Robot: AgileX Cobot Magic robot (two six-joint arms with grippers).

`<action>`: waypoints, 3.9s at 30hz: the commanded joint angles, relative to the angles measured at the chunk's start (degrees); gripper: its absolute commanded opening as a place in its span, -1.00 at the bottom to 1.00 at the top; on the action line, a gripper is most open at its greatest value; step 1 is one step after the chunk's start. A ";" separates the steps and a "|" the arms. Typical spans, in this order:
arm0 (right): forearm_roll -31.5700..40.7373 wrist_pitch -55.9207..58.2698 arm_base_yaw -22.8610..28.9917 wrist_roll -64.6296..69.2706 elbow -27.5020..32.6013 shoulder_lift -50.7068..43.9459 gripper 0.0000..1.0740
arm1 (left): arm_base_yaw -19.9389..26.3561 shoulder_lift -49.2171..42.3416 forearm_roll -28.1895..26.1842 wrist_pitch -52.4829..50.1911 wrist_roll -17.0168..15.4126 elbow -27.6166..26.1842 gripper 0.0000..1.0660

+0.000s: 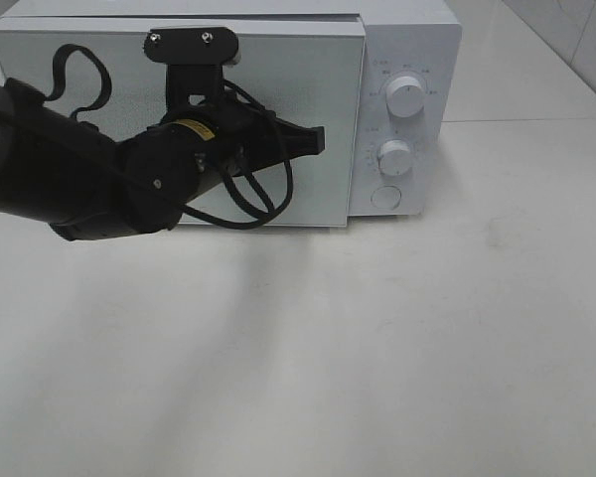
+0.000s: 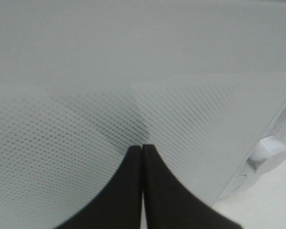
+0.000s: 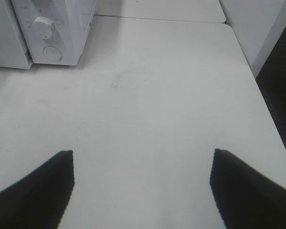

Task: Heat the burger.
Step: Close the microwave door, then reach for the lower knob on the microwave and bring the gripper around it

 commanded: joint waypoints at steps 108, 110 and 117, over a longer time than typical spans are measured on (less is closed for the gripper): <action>-0.29 -0.46 -0.29 0.46 0.11 -1.89 0.42 | 46.98 -55.23 20.11 99.01 -3.67 12.20 0.88; -0.29 -0.46 -0.29 0.46 0.11 -1.89 0.42 | 46.98 -57.98 20.91 99.01 -3.84 13.92 0.88; -0.29 -0.46 -0.29 0.46 0.11 -1.89 0.42 | 46.98 -70.02 24.64 96.43 -7.16 21.20 0.88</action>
